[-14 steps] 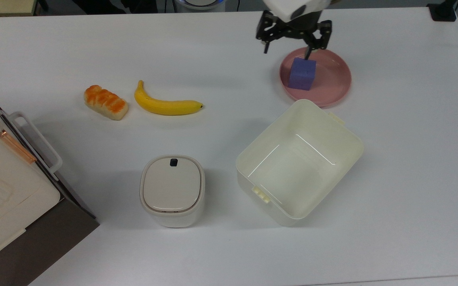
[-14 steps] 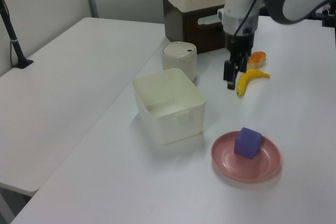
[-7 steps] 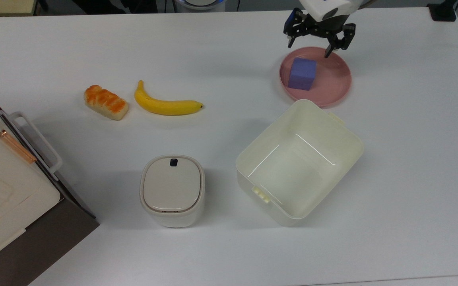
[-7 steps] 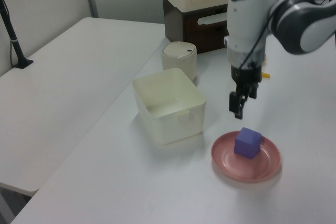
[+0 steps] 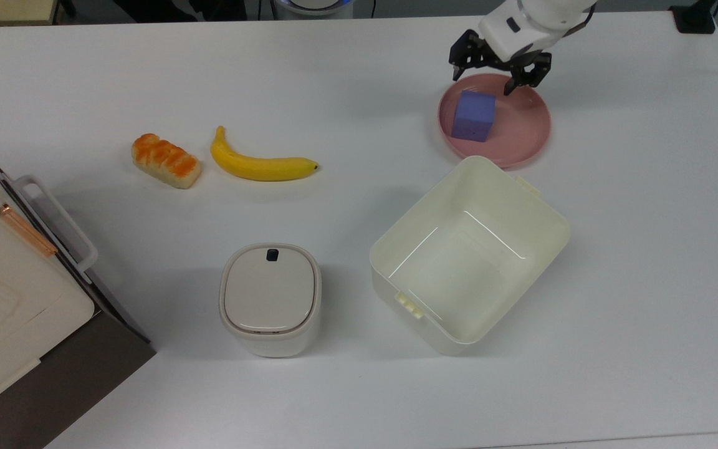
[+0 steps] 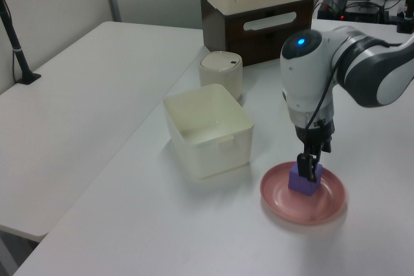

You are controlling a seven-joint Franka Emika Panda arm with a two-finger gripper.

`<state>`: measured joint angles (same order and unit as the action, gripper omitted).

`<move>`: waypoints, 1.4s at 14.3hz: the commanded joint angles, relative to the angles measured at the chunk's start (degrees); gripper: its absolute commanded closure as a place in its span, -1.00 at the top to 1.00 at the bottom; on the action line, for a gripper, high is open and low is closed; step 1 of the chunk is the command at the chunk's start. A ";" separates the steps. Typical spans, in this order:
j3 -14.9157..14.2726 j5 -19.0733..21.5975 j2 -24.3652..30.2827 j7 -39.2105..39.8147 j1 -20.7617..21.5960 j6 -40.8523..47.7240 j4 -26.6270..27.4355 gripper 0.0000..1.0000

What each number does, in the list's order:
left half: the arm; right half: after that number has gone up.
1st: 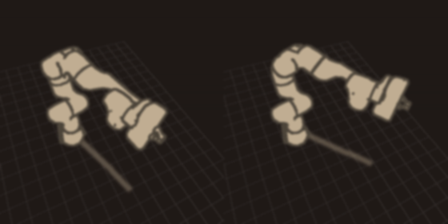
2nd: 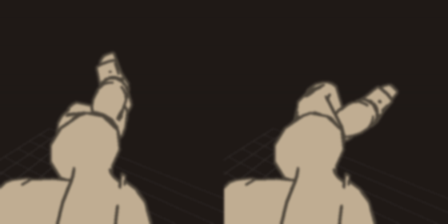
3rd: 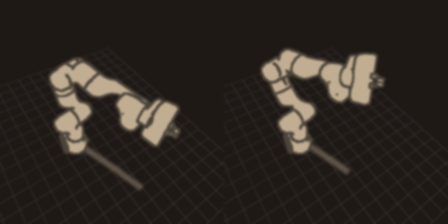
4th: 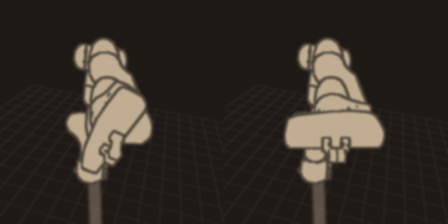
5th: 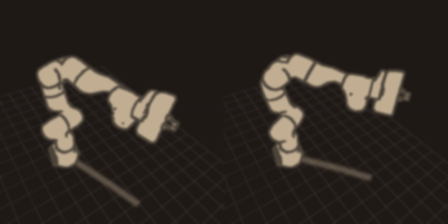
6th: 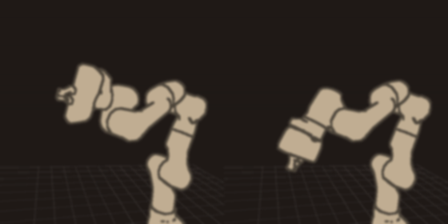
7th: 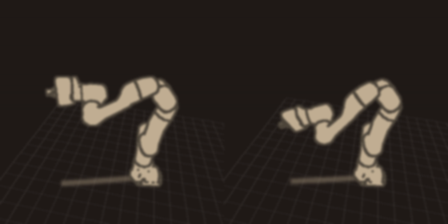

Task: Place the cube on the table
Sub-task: 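Lower the gripper around the purple cube and close on it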

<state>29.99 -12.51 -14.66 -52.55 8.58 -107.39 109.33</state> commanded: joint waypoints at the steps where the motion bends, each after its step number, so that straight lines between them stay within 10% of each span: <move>1: -0.19 -2.78 -2.12 -1.51 0.04 -1.42 -0.25 1.00; 12: -0.28 -7.79 -5.55 -3.79 -1.80 -2.21 -1.13 1.00; 15: -0.28 -8.85 -6.17 -3.88 -1.72 -2.21 -1.13 0.20; 17: -0.28 -8.58 -6.17 -3.88 -1.63 -2.64 -1.22 -0.75; 20: -0.28 -8.15 -5.21 -3.44 -1.90 -2.48 -1.49 -0.86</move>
<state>29.85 -20.24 -20.77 -55.22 6.51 -108.92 108.03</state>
